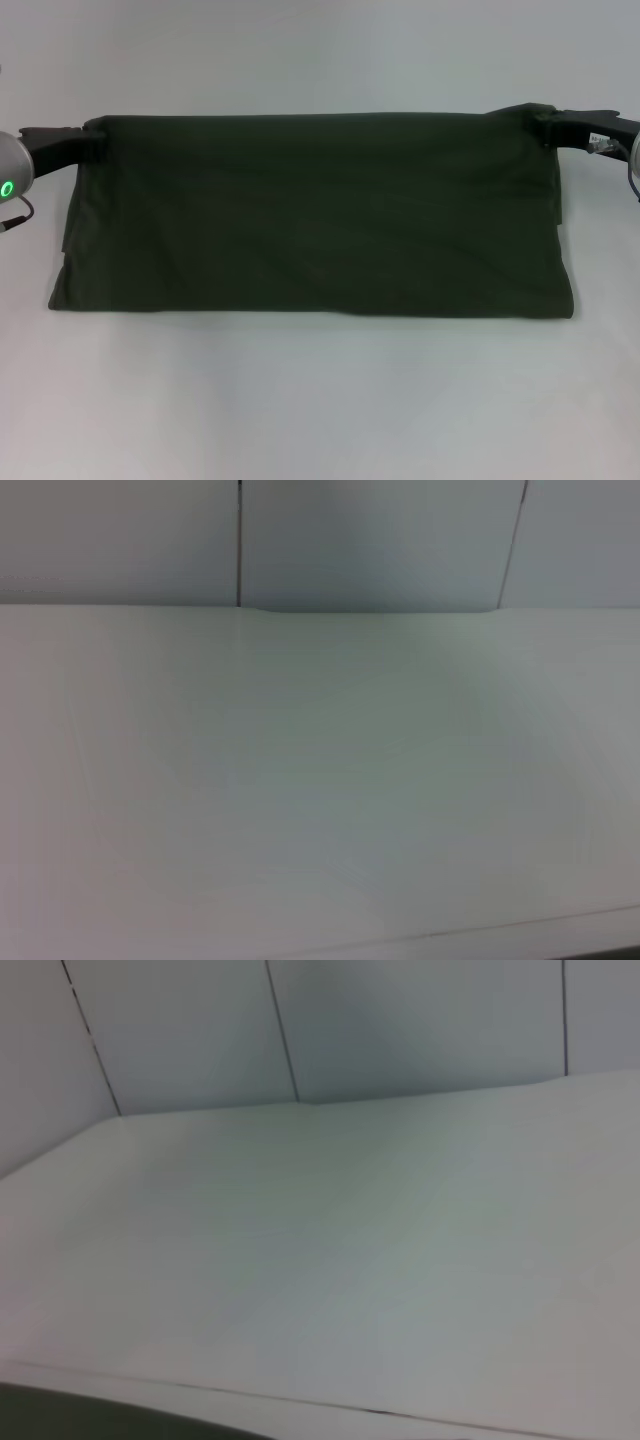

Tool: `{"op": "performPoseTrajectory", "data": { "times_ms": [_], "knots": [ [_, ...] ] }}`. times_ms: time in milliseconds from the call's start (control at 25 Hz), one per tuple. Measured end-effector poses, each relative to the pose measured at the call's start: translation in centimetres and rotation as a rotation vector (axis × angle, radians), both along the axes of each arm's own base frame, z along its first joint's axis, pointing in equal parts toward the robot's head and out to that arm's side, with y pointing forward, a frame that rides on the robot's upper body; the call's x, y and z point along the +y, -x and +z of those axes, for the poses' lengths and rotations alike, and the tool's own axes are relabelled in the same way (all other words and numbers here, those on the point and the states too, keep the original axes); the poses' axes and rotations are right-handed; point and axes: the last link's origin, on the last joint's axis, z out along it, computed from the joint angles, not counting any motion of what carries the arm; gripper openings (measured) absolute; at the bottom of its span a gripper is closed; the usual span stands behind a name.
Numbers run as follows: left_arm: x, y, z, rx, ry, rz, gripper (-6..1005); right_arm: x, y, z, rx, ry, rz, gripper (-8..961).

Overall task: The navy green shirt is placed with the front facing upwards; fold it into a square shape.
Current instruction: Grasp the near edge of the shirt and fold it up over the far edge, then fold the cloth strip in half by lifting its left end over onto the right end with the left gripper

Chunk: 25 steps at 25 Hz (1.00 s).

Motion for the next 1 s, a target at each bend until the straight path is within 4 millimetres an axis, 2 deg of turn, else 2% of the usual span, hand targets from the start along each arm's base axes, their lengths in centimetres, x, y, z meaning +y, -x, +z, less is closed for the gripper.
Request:
{"op": "performPoseTrajectory", "data": {
  "times_ms": [200, 520, 600, 760, 880, 1000],
  "knots": [
    [0.1, 0.1, -0.1, 0.005, -0.022, 0.019, 78, 0.7, 0.1, -0.4, -0.072, -0.019, -0.019, 140],
    [0.3, 0.5, 0.0, 0.020, -0.077, 0.061, 294, 1.6, 0.7, -0.3, -0.122, -0.067, -0.040, 318],
    [0.4, 0.5, 0.4, 0.011, -0.090, 0.068, 338, 1.5, 0.5, 0.3, -0.083, -0.075, -0.047, 363],
    [0.3, 0.8, 1.4, -0.019, -0.114, 0.083, 425, 0.8, 0.2, 1.1, 0.017, -0.040, -0.044, 607],
    [-0.3, 0.9, 1.8, -0.071, -0.089, 0.078, 491, 0.1, 0.0, 1.6, 0.084, -0.001, -0.043, 670],
    [-1.5, 0.7, 1.8, -0.128, -0.013, 0.041, 630, -1.4, -0.4, 2.2, 0.173, 0.071, -0.045, 690]
  ]
}}
